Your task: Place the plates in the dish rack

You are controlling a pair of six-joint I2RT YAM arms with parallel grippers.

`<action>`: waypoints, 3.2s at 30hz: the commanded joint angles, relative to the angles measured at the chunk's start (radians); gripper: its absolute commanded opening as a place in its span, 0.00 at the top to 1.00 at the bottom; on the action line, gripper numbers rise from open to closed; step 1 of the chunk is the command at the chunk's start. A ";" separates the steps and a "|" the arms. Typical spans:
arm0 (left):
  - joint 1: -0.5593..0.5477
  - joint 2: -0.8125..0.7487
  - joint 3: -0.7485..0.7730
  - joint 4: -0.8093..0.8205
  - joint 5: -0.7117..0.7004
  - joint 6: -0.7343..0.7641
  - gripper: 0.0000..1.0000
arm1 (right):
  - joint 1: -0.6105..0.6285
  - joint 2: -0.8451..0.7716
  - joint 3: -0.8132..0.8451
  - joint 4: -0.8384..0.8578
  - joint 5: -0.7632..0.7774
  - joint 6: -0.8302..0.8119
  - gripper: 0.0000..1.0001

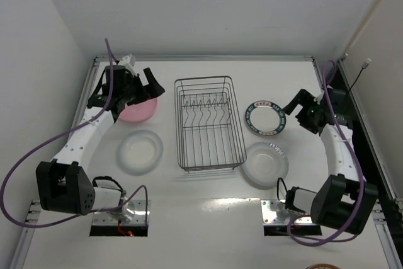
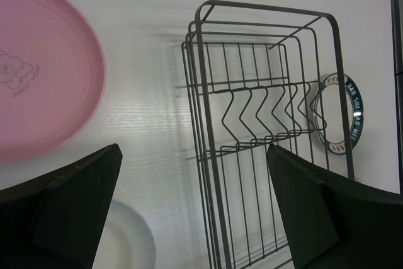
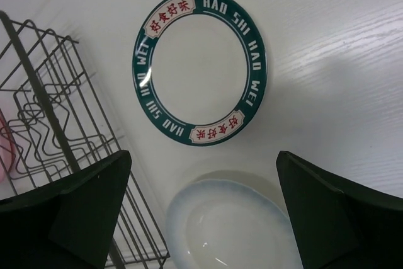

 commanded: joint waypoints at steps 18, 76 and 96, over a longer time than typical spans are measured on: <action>0.001 0.033 -0.016 -0.013 0.013 -0.036 0.00 | -0.115 0.512 -0.025 0.292 -0.232 0.097 0.01; 0.114 0.135 -0.073 0.079 0.254 -0.100 0.00 | 0.862 0.289 0.596 -0.214 1.100 0.044 1.00; 0.114 0.135 -0.082 0.097 0.281 -0.100 0.00 | 1.027 0.455 0.641 -0.242 1.211 0.085 1.00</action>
